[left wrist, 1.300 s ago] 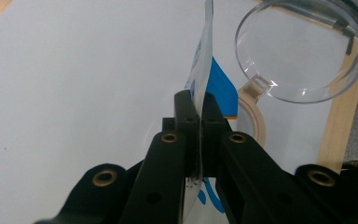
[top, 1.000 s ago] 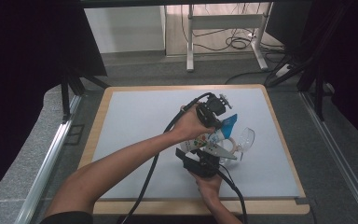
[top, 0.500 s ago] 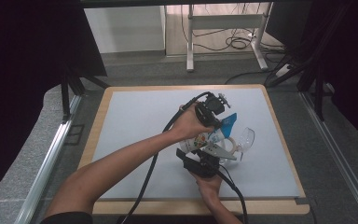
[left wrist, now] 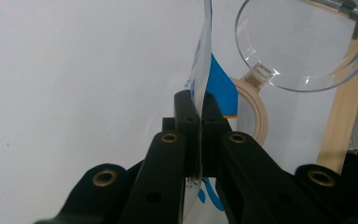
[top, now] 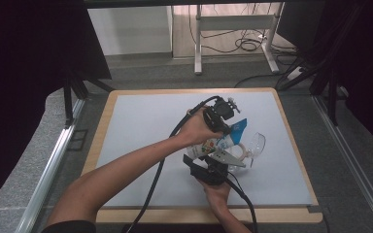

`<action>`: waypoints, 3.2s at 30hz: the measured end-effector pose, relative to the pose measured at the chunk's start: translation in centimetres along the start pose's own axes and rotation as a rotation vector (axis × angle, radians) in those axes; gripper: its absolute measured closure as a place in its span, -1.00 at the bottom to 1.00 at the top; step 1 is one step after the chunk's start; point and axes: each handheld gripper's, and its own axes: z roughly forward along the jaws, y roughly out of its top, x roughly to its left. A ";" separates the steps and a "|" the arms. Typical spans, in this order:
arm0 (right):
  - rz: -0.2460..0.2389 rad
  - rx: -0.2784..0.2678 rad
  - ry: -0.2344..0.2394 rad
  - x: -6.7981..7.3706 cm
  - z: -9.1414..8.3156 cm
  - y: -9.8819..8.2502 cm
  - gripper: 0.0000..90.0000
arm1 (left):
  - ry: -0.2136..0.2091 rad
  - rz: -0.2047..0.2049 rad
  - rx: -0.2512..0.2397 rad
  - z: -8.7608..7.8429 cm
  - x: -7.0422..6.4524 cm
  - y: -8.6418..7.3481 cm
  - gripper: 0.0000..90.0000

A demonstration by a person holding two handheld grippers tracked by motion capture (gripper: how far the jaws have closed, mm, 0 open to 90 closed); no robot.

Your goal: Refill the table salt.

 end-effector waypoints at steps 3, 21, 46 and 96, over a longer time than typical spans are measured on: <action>0.001 -0.012 0.003 0.3 0.0 0.2 0.05 | 0.000 0.003 0.005 0.1 0.0 0.2 1.00; 0.009 -0.021 0.005 0.5 -0.2 0.4 0.06 | -0.003 0.014 0.021 0.0 -0.4 0.3 1.00; 0.021 -0.041 0.000 0.6 -0.3 0.6 0.08 | 0.004 0.019 0.024 0.0 -0.6 0.5 1.00; 0.014 -0.045 -0.003 0.7 -0.6 0.6 0.10 | -0.009 0.030 0.042 0.2 -0.9 0.7 1.00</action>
